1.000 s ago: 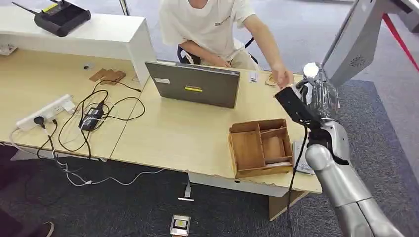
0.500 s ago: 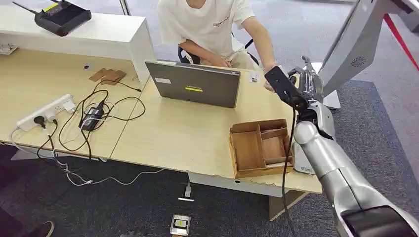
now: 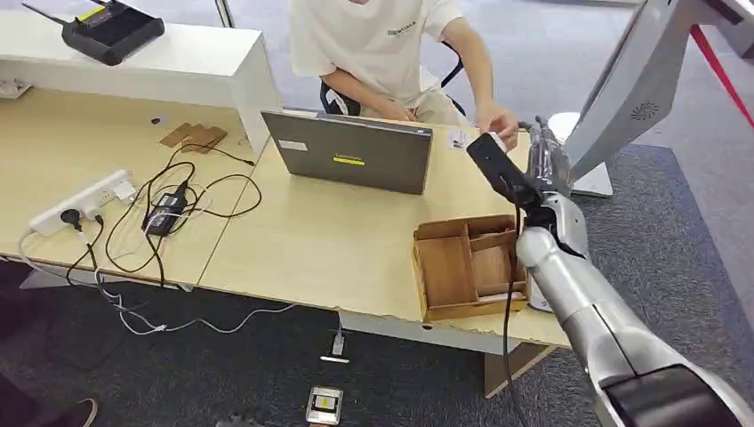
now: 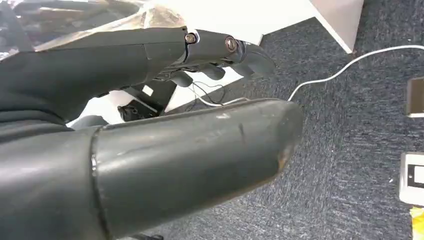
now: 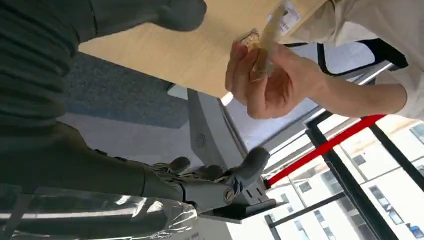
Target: Pass the card to the sensor for recognition and then transmit it.
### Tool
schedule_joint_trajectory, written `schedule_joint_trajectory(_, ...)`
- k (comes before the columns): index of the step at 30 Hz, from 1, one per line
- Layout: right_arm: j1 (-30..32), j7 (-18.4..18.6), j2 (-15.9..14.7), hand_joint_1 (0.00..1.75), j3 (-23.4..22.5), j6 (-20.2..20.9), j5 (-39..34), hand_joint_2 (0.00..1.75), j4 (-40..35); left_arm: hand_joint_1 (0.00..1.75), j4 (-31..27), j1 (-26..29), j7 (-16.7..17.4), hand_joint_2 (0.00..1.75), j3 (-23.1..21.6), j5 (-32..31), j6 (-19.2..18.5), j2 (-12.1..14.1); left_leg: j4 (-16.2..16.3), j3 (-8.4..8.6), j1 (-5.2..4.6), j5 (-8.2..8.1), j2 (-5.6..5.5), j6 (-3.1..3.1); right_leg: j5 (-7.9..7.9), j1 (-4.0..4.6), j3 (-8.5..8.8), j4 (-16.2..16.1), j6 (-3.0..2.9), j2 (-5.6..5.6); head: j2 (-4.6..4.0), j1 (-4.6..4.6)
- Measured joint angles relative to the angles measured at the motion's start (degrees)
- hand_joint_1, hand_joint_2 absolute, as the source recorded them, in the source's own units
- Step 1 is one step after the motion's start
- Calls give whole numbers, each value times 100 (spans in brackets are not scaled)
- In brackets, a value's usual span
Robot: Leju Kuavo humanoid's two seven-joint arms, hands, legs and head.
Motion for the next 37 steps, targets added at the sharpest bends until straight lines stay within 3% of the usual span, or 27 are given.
schedule_joint_trajectory(6, 70, -291, -46, 0, 15, -417, -328, 175, -275, 0, 2, 110, -20, 0, 116, 79, 109, 0, 1, 3, 0, 0, 3, 0, 0, 0, 0, 0, 0, 1, 0, 2)
schedule_joint_trajectory(10, 334, -129, -247, 0, 13, -647, -280, 175, -1017, 0, 4, 246, -20, 0, 177, 219, 234, 0, 1, 4, 0, -1, 2, 0, 0, 1, 0, -2, 0, 1, 0, 2)
schedule_joint_trajectory(16, 876, 115, -828, 0, -238, -986, 211, 175, -2523, 0, 4, 411, 83, 0, 212, 490, 424, 11, 3, 5, 0, -2, 3, 2, 0, -2, 1, -8, 1, 0, 0, 0)
schedule_joint_trajectory(21, 1328, 402, -1448, 0, -678, -1211, 1223, 175, -3754, 0, 2, 505, 162, 0, 208, 732, 564, 37, 6, 8, -2, -3, 5, 4, 1, -6, 3, -11, 2, 2, 0, 2)
schedule_joint_trajectory(26, 1853, 741, -2112, 0, -1264, -1375, 2821, 175, -4792, 0, -18, 582, 236, 0, 190, 968, 671, 66, 6, 11, -3, -4, 10, 4, 1, -6, 3, -13, 2, 4, 0, 0)
schedule_joint_trajectory(29, 2254, 870, -2475, 0, -1751, -1416, 3384, 175, -5260, 0, -53, 584, 289, 0, 177, 1113, 719, 92, 6, 11, -3, -5, 6, 6, 1, -6, 4, -15, 2, 3, 0, 0)
schedule_joint_trajectory(34, 2885, 852, -2905, 0, -2707, -1423, 3893, 175, -5731, 0, -85, 581, 299, 0, 113, 1401, 791, 111, 5, 15, -9, -7, 5, 7, 1, -6, 11, -16, 5, 5, 0, 2)
schedule_joint_trajectory(37, 3198, 741, -2992, 0, -3444, -1423, 3995, 175, -5825, 0, -92, 590, 299, 0, 85, 1552, 846, 111, 4, 11, -12, -7, 11, 7, 2, -6, 8, -15, 5, 6, 0, 0)
